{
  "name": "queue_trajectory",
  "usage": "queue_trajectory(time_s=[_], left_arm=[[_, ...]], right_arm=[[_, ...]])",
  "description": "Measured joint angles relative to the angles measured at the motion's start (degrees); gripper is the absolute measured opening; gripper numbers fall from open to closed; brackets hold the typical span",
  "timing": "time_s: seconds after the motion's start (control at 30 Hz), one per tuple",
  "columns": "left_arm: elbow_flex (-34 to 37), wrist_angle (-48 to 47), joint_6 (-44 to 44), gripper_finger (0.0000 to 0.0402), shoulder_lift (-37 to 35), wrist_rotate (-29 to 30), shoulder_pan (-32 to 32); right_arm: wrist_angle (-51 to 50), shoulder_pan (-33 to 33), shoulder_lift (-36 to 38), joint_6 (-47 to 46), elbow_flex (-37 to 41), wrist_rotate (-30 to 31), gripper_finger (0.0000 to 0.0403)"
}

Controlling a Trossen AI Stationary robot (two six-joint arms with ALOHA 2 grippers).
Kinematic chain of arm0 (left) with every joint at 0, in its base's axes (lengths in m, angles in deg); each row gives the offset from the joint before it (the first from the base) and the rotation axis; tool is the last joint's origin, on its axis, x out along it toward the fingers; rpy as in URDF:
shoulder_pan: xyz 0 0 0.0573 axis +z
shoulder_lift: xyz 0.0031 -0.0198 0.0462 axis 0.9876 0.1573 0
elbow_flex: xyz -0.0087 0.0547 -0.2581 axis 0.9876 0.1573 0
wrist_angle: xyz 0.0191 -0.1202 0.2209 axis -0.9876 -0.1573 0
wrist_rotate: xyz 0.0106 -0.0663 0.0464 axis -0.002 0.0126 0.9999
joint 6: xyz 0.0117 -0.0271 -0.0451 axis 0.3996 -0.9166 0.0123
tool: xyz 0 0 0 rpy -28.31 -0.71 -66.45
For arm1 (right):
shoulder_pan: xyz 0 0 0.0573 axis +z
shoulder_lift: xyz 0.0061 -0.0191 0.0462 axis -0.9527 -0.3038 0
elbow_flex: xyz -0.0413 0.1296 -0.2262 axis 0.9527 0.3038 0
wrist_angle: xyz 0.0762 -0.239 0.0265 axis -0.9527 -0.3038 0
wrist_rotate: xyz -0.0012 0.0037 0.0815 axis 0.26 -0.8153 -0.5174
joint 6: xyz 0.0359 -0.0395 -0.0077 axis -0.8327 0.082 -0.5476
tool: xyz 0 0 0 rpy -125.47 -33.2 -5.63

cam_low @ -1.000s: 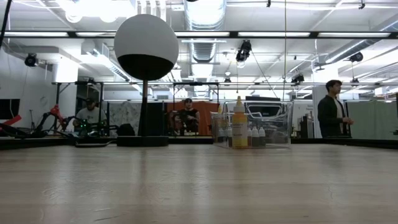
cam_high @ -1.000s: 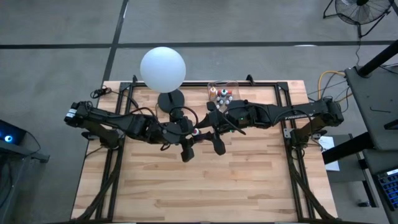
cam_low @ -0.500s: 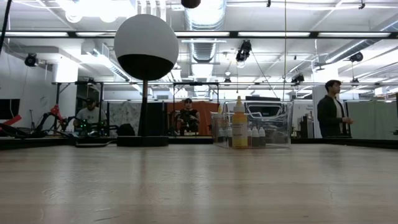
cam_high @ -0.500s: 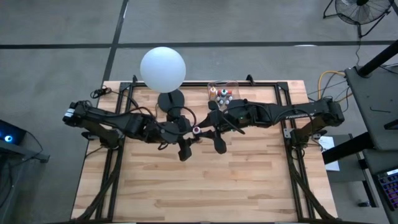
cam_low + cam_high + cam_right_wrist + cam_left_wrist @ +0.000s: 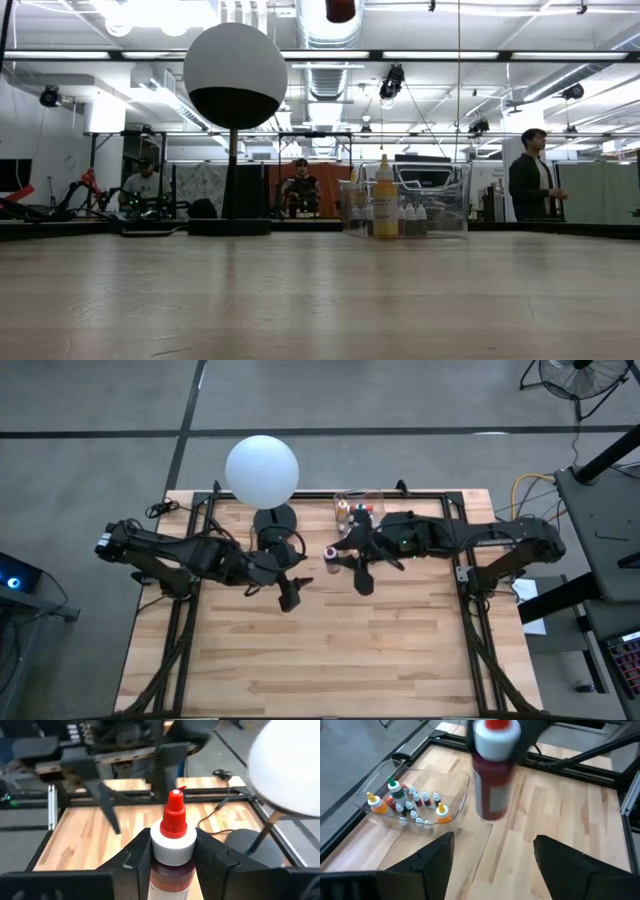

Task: Pick & Place food coloring
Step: Put the large red food coloring bottle into the transparent bin

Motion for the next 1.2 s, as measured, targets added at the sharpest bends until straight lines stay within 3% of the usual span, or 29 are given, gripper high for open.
queue_trajectory(time_s=[0.33, 0.6, 0.87, 1.2], left_arm=[[3.05, 0.18, -2.24, 0.0245, -1.89, 2.76, 0.0], [7.99, 1.82, -4.69, 0.0245, -6.3, 11.35, -0.11], [17.55, 9.86, -5.84, 0.0245, -13.22, 15.7, -0.13], [29.52, 18.72, -7.51, 0.0245, -20.79, 20.59, -0.13]], right_arm=[[1.13, -5.55, 7.79, -4.47, 6.18, 4.7, 0.0107], [2.85, -8.86, 15.75, -5.5, 14.48, 12.06, 0.0107], [6.77, -13.3, 22.29, -7.86, 25.08, 14.53, 0.0107], [15.93, -18.96, 23.35, -10.62, 38.84, 15.2, 0.0107]])
